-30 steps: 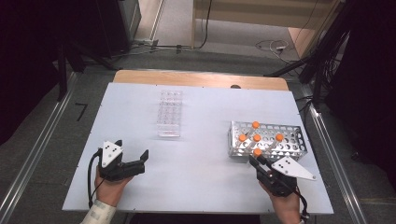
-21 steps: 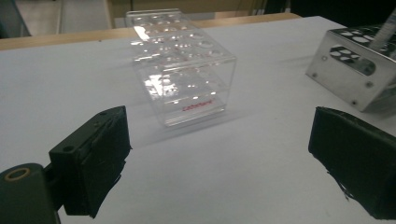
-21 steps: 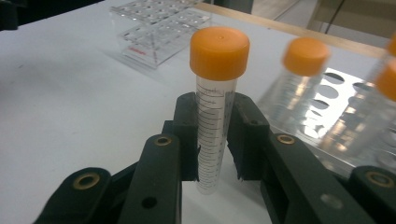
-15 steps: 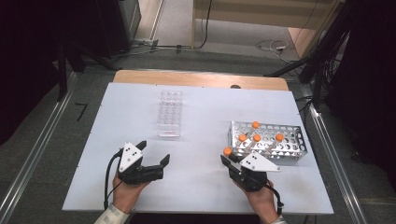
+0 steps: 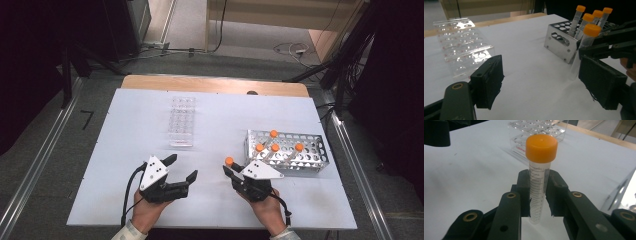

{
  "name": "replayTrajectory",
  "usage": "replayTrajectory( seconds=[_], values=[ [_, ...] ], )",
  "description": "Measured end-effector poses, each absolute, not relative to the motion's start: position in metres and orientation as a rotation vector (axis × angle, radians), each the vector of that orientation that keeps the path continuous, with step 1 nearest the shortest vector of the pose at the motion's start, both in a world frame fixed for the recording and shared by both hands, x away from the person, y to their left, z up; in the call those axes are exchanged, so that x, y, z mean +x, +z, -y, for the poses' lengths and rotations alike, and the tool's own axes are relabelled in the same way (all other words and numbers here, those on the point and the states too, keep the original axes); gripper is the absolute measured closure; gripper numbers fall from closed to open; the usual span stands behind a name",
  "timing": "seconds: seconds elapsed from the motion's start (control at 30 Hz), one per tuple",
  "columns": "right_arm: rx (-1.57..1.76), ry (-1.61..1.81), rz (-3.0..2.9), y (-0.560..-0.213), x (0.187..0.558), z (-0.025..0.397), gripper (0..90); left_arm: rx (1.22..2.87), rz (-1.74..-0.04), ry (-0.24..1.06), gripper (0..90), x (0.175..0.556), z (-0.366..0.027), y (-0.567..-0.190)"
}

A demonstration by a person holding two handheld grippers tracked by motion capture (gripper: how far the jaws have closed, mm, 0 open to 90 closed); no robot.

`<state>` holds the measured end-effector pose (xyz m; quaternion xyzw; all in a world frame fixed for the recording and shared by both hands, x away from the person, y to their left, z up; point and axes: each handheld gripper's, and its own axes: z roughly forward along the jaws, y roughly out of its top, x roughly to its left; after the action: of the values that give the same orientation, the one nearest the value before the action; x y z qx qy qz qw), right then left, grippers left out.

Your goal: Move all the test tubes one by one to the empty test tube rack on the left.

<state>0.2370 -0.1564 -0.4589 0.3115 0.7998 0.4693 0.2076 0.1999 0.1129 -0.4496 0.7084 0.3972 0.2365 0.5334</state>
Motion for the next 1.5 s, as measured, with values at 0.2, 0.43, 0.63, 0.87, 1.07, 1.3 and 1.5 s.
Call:
replayTrajectory(
  seconds=[0.2,0.43,0.63,0.87,1.07,1.3,1.5],
  values=[
    [0.831,1.314,-2.254,-0.460,0.238,0.140,71.9,1.689,-0.910,0.552,25.6,0.202,-0.101,-0.442],
    [0.786,1.324,-2.295,-0.463,0.237,0.121,71.9,1.705,-0.882,0.512,36.1,0.206,-0.092,-0.443],
    [0.760,1.331,-2.300,-0.460,0.236,0.114,71.9,1.708,-0.876,0.467,44.8,0.208,-0.088,-0.444],
    [0.743,1.336,-2.328,-0.461,0.232,0.109,71.9,1.718,-0.861,0.459,54.9,0.209,-0.083,-0.444],
    [0.737,1.360,-2.336,-0.461,0.230,0.107,71.9,1.720,-0.855,0.474,65.0,0.209,-0.081,-0.446],
    [0.740,1.359,-2.336,-0.461,0.230,0.108,71.9,1.726,-0.845,0.480,69.4,0.209,-0.079,-0.447],
    [0.743,1.361,-2.342,-0.462,0.231,0.108,71.3,1.720,-0.854,0.467,70.2,0.210,-0.080,-0.447]
  ],
)
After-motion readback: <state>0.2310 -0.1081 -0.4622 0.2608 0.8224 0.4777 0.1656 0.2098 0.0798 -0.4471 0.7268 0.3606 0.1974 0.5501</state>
